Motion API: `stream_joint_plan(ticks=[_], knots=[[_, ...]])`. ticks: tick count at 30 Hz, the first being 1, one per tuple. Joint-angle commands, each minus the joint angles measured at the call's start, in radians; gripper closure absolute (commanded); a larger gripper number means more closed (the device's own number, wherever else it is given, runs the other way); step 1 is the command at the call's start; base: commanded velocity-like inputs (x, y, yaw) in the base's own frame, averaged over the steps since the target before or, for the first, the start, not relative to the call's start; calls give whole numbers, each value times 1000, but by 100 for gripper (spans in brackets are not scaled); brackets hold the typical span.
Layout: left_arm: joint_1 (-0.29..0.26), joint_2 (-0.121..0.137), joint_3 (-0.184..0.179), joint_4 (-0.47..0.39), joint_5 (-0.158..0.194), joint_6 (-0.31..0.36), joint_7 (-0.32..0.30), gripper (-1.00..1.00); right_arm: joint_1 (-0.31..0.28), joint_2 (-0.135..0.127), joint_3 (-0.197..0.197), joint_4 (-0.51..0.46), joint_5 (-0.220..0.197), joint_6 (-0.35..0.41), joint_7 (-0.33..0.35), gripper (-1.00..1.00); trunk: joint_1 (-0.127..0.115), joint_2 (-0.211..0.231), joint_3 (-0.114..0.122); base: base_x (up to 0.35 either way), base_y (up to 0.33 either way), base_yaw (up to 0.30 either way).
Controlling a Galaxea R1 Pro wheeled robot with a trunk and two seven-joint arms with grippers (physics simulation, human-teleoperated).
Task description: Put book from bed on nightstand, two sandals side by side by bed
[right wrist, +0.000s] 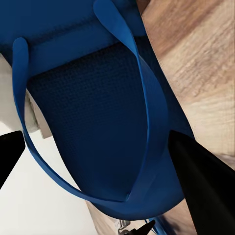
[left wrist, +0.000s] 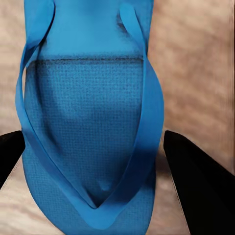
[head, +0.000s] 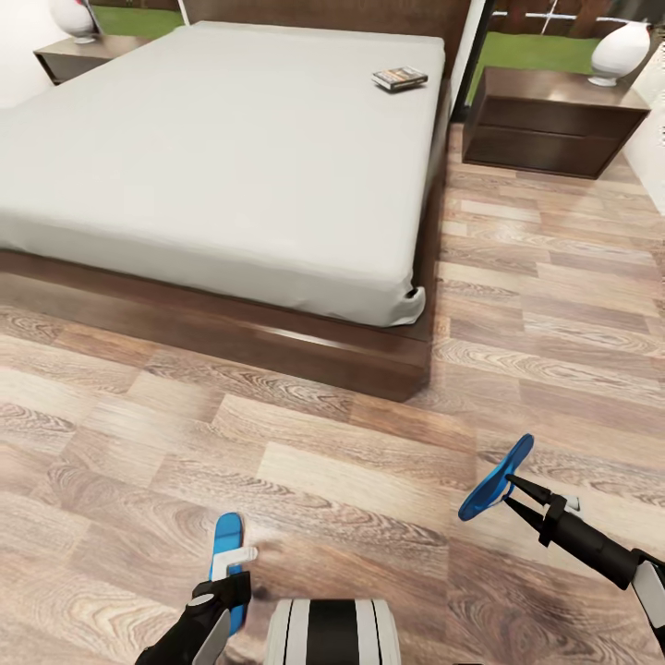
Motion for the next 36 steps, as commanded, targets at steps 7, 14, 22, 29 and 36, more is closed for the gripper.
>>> stream_joint_plan(ticks=[7, 14, 22, 29, 36], knots=[[0, 1, -4, -3, 11, 6, 6, 100, 0, 0, -1, 1, -1, 5, 1, 100, -3, 1, 27, 0, 0, 0], [0, 4, -1, -8, 18, 10, -2, 100, -1, 0, -1, 1, -1, 5, 1, 100, -6, 3, 54, 0, 0, 0], [1, 113, 11, -335, 276, 338, -207, 100, 0, 0, 0, 1, 0, 4, 1, 100, -10, 5, 85, 0, 0, 0], [2, 277, 25, -414, 335, 513, -807, 100, -1, 0, 0, 1, 1, 0, -2, 100, -13, 7, 112, 0, 0, 0], [1, 294, 32, -449, 336, 522, -895, 100, -1, 0, 4, 0, 12, -14, -9, 100, -16, 8, 139, 0, 0, 0]])
